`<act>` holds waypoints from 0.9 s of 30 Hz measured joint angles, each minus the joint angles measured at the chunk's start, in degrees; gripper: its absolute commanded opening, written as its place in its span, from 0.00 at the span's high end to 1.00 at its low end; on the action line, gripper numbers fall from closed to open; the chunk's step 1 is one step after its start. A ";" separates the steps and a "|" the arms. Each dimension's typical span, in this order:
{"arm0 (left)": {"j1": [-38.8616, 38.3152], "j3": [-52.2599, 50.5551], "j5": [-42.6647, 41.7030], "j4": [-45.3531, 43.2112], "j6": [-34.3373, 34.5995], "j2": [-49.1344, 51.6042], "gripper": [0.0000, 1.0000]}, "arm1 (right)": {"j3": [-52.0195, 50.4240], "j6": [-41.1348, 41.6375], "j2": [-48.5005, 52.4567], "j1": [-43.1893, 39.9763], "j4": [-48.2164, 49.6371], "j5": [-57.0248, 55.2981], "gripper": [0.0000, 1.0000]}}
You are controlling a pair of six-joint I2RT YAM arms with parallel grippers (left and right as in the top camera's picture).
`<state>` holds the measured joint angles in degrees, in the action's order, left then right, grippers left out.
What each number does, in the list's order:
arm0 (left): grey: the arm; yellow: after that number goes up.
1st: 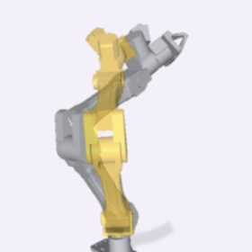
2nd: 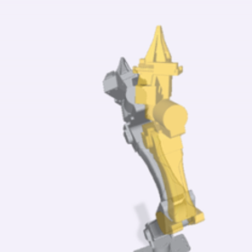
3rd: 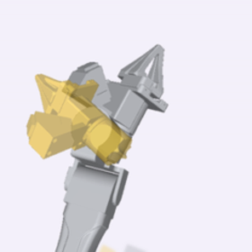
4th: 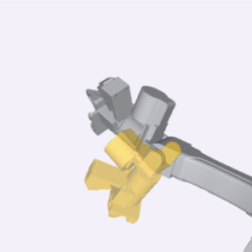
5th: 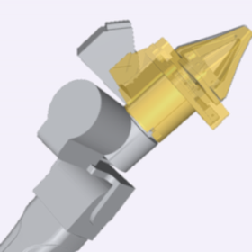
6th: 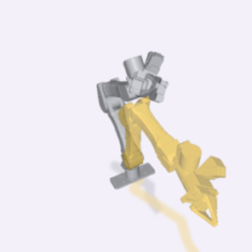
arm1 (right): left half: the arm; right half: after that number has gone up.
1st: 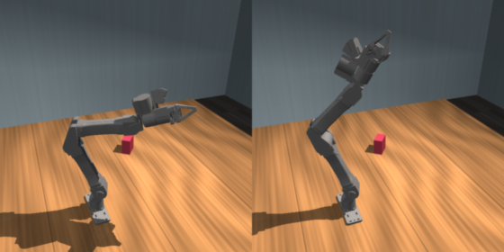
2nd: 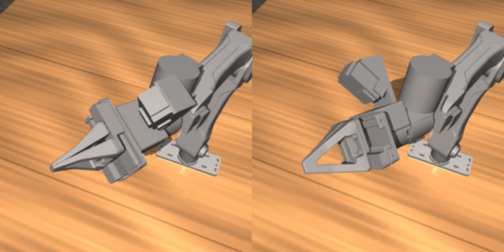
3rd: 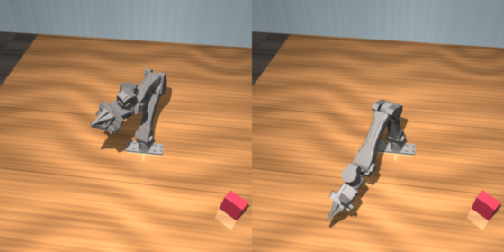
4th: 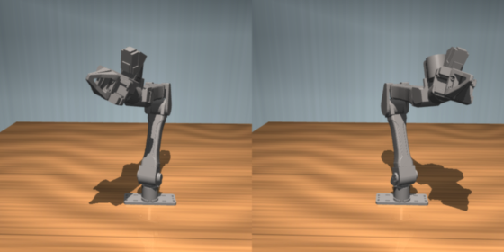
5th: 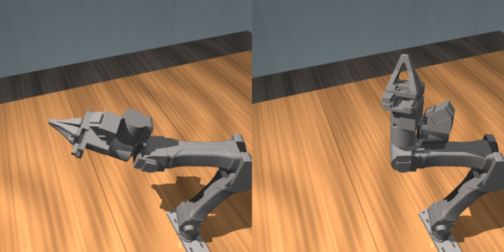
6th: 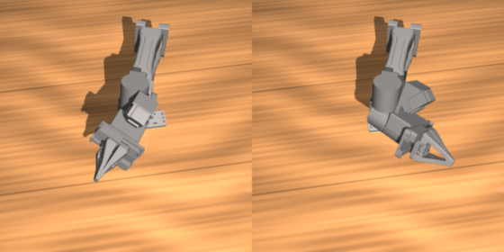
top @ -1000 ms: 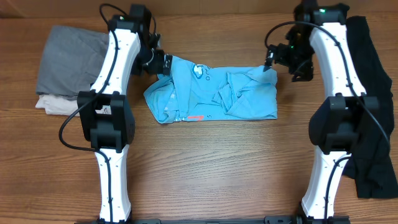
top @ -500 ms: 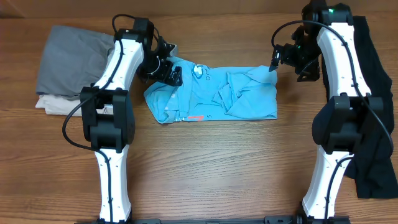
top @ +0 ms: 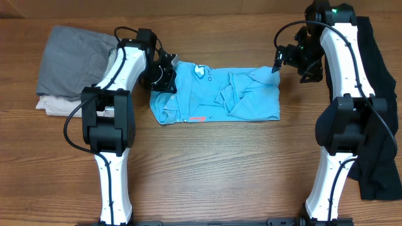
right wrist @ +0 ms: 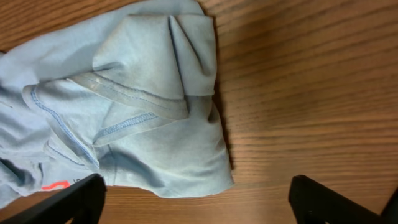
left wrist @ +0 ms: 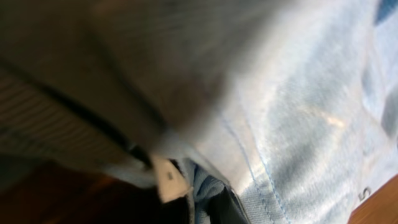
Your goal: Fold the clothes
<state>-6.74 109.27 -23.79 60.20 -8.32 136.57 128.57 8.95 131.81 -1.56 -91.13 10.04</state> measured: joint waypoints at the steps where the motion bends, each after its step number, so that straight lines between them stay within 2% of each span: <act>1: 0.02 0.31 0.55 0.22 1.84 -0.02 0.96 | 0.00 0.02 0.00 0.00 -0.20 -0.02 0.08; 7: 1.57 7.98 10.51 7.21 9.64 -0.09 0.96 | -1.38 0.00 -0.17 0.00 0.50 0.02 0.11; 11: 2.14 12.41 16.11 11.06 11.04 -1.18 0.96 | -3.06 0.04 -0.17 0.00 1.57 0.07 0.11; 16: 1.46 14.16 19.12 12.81 11.43 -4.70 0.96 | -3.50 0.04 -0.17 0.00 1.60 0.13 0.12; 22: -2.62 15.39 20.04 12.87 12.33 -6.12 0.96 | -3.50 0.02 -0.17 0.00 1.60 1.05 0.12; 27: -10.56 15.61 20.20 10.88 13.31 -6.12 0.96 | -3.50 0.02 -0.17 0.00 1.53 1.86 0.12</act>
<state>-17.30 124.88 -3.60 71.09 4.99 130.45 125.08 8.97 131.63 -1.56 -89.60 11.90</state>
